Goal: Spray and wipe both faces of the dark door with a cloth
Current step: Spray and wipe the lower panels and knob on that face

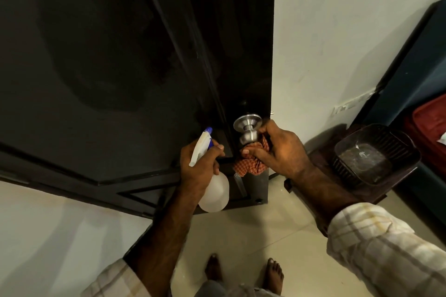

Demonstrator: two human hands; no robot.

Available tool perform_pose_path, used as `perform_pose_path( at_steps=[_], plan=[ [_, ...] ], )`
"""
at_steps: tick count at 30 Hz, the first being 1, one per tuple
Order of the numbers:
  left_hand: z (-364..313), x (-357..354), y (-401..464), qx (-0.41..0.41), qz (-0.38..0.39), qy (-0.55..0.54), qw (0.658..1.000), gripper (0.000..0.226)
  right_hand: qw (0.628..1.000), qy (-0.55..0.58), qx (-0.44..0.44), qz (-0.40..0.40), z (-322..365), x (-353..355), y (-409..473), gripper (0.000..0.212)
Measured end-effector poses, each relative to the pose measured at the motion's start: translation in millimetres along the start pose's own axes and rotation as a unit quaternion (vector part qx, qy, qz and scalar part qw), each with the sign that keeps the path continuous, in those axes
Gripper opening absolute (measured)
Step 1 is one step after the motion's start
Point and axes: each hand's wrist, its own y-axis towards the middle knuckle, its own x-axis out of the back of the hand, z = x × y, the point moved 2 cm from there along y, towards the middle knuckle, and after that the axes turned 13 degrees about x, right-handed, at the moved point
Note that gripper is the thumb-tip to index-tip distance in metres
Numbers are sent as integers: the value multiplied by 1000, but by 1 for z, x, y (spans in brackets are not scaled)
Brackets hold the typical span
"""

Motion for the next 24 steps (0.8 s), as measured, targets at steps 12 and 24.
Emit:
perform_pose_path(
  at_steps=[12, 24],
  plan=[
    [-7, 5, 2, 11, 13, -26, 1000, 24, 741, 432, -443, -258, 42, -1, -21, 33],
    [-6, 27, 6, 5, 25, -28, 999, 21, 964, -69, -141, -216, 69, -15, 42, 15]
  ],
)
